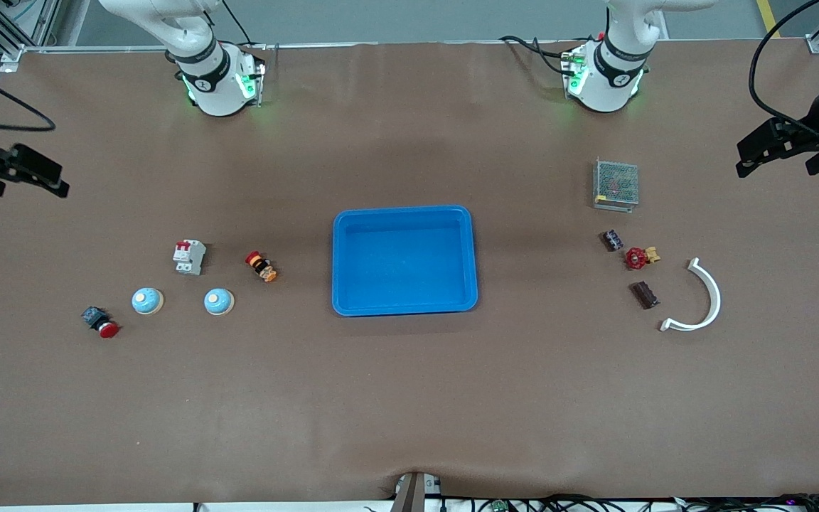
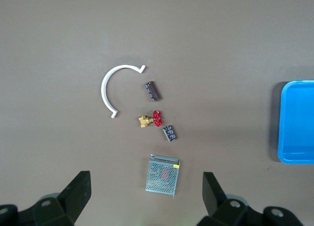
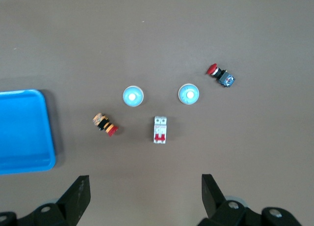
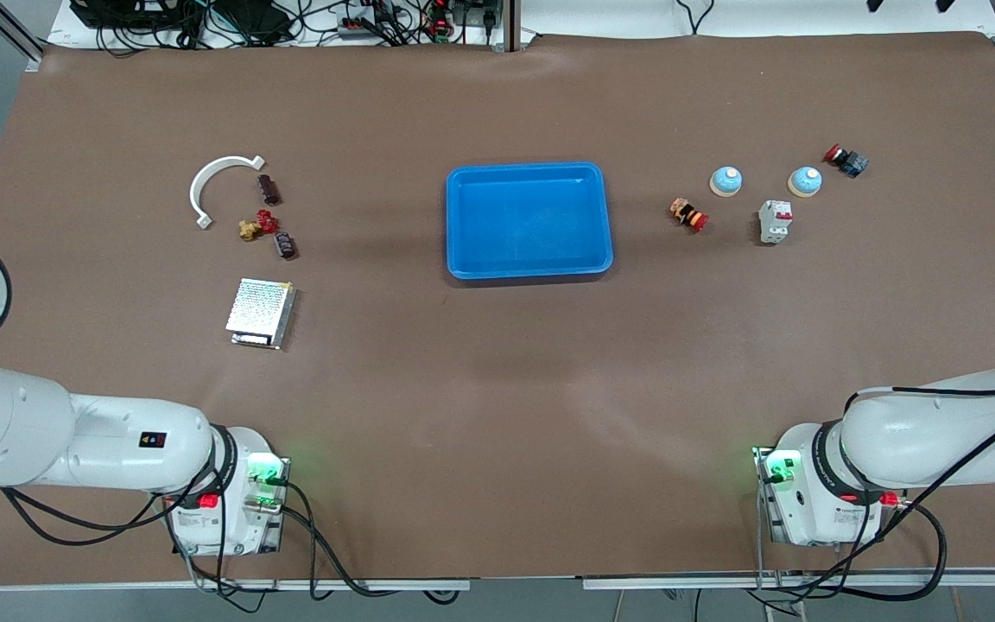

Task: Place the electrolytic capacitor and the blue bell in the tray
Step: 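Reach the right gripper to a blue bell while the left reaches a capacitor, then carry the bell with the right gripper while the left carries the capacitor, then release the bell in the tray while the left gripper lowers the capacitor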

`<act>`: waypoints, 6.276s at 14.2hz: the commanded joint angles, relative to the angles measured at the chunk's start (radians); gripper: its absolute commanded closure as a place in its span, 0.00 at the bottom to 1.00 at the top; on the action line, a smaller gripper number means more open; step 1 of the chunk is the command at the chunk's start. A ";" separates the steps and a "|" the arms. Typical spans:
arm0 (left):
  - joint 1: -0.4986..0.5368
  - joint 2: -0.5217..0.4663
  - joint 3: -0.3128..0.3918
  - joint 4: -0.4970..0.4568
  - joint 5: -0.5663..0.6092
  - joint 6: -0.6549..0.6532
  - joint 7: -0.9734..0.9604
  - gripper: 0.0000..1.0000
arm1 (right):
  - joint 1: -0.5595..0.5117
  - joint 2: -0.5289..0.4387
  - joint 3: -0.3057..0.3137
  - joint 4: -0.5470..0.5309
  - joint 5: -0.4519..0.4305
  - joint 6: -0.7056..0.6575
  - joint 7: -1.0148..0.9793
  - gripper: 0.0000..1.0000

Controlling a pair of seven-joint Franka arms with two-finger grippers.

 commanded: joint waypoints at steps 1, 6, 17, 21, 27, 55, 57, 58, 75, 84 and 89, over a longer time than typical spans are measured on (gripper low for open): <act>0.001 0.009 0.001 0.021 -0.016 -0.026 0.012 0.00 | -0.025 -0.083 0.005 -0.268 0.007 0.195 0.001 0.00; -0.006 0.012 -0.001 0.015 -0.016 -0.027 0.012 0.00 | -0.050 -0.074 0.005 -0.423 0.008 0.336 0.003 0.00; -0.006 0.020 -0.007 -0.302 -0.016 0.152 -0.017 0.00 | 0.033 0.157 0.008 -0.596 0.008 0.818 0.171 0.00; -0.008 0.021 -0.042 -0.566 -0.016 0.440 -0.119 0.00 | 0.093 0.289 0.006 -0.593 0.007 0.981 0.266 0.00; 0.000 0.104 -0.073 -0.829 -0.016 0.799 -0.199 0.00 | 0.107 0.392 0.006 -0.576 0.007 1.070 0.282 0.00; 0.038 0.351 -0.070 -0.774 -0.018 0.944 -0.434 1.00 | 0.568 0.422 0.015 -0.324 0.011 0.788 1.346 1.00; 0.035 0.331 -0.073 -0.736 -0.018 0.884 -0.436 1.00 | 0.634 0.423 0.015 -0.324 0.011 0.789 1.449 1.00; 0.031 0.323 -0.076 -0.711 -0.018 0.831 -0.437 1.00 | 0.663 0.425 0.015 -0.329 0.011 0.789 1.486 1.00; -0.074 0.388 -0.363 -0.354 -0.019 0.526 -0.971 1.00 | 0.756 0.497 0.003 -0.441 -0.027 0.989 1.569 1.00; -0.239 0.572 -0.364 -0.151 -0.021 0.537 -1.319 1.00 | 0.736 0.495 0.003 -0.419 -0.033 0.991 1.580 0.00; -0.288 0.658 -0.363 -0.123 -0.029 0.598 -1.512 1.00 | 0.653 0.420 0.006 -0.249 -0.032 0.599 1.297 0.00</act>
